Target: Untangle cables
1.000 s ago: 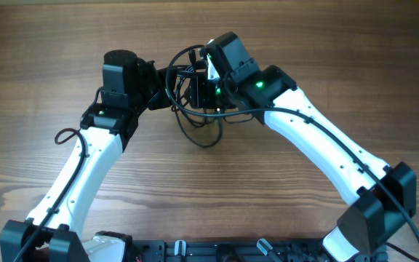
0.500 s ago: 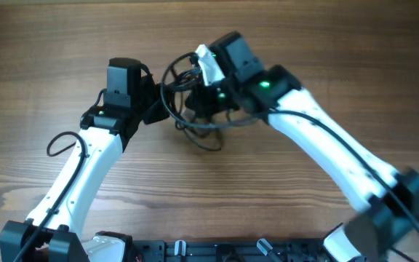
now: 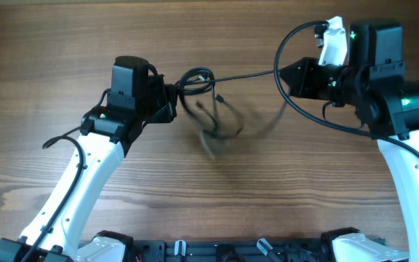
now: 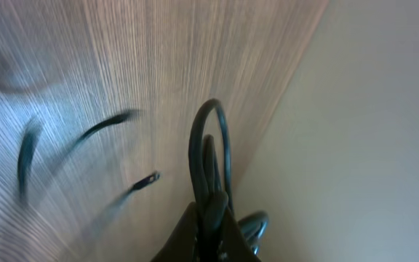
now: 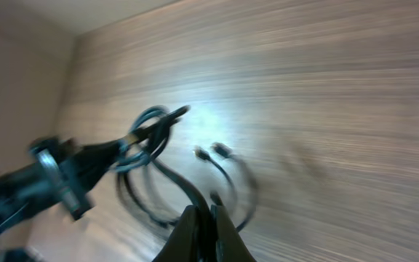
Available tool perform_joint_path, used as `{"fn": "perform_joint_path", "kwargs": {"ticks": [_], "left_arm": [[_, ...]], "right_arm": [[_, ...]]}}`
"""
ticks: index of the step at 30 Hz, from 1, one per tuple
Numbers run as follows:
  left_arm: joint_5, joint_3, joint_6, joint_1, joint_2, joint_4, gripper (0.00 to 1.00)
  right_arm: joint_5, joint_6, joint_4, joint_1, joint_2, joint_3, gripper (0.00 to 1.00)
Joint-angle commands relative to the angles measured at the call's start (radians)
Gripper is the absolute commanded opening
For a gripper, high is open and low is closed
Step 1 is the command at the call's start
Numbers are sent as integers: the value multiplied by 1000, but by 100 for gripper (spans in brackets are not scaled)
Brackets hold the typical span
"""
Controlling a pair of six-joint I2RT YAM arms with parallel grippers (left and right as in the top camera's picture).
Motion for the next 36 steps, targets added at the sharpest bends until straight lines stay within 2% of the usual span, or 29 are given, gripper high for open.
{"fn": "perform_joint_path", "kwargs": {"ticks": [1,2,3,5,7,10,11,12,13,14,17,19,22,26,34,36], "left_arm": [[-346,-50,208,62,42,-28,4],[-355,-50,261,62,42,-15,4],[-353,-50,318,62,42,5,4],[-286,-50,516,62,42,77,4],[-80,-49,824,62,42,207,4],[213,-49,1133,62,42,333,4],[334,-49,1254,62,42,372,4],[415,-49,1324,62,42,393,4],[502,-49,1392,62,42,405,4],[560,-49,1426,62,42,406,4],[663,-49,1420,62,42,406,4],[667,-49,1250,62,42,382,4],[664,-49,1100,62,42,348,4],[669,-49,908,62,42,330,4],[640,-49,886,62,42,322,4],[637,-49,887,62,42,322,4]], "right_arm": [[219,-71,5,-65,-42,35,4],[44,-197,-7,-56,-16,35,4],[-34,-237,-23,-46,3,34,4],[-82,-278,-79,-8,81,33,4],[-68,-277,-68,-2,142,33,4],[-69,-276,-40,-2,196,32,8],[-70,-277,-37,-2,206,33,17],[-70,-283,-35,-2,209,33,32],[-71,-304,-21,-2,208,34,52],[-103,-332,-10,-2,207,44,59],[-207,-367,32,16,206,59,61],[-172,-381,63,98,207,59,56],[-79,-408,118,223,207,59,51],[29,-454,147,313,224,59,47],[62,-507,112,321,299,53,43],[62,-506,103,321,313,51,39]]}}
